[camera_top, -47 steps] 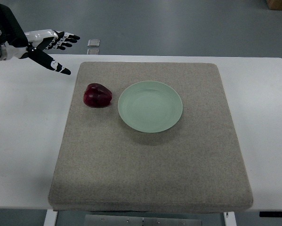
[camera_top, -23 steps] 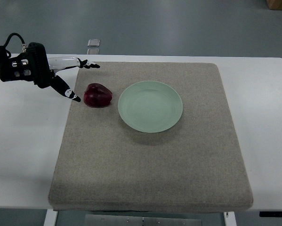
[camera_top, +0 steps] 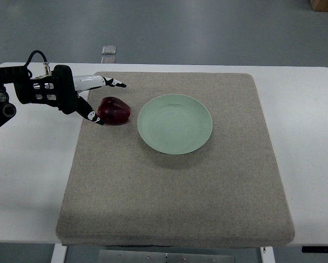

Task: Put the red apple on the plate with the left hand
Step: 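Lower the left hand around the red apple and close the fingers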

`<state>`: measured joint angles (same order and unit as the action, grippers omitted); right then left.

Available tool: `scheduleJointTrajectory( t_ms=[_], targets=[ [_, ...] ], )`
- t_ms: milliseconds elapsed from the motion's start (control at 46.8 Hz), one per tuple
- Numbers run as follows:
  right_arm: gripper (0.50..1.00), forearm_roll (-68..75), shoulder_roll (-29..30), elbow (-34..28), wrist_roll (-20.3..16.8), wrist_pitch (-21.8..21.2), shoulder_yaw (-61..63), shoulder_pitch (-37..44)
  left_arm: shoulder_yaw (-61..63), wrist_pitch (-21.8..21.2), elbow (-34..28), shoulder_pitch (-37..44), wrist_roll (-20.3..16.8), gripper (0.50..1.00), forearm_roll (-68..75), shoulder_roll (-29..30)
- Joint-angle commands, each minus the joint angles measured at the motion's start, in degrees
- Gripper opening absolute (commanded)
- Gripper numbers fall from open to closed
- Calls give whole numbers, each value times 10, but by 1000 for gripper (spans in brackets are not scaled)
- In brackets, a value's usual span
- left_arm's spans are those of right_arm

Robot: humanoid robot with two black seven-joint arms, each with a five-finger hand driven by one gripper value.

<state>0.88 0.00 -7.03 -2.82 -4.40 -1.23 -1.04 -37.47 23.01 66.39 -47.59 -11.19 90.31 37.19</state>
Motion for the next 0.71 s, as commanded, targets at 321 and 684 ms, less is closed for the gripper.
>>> scheduleJointTrajectory(
  t_ms=[321,684],
  targets=[
    [930,0,0,0,-1,0,0,0,13,-1,-16,0,0,971,47,-18],
    [928,0,0,0,-1,0,0,0,13,0,-17,7,0,662,55,-22]
  ],
)
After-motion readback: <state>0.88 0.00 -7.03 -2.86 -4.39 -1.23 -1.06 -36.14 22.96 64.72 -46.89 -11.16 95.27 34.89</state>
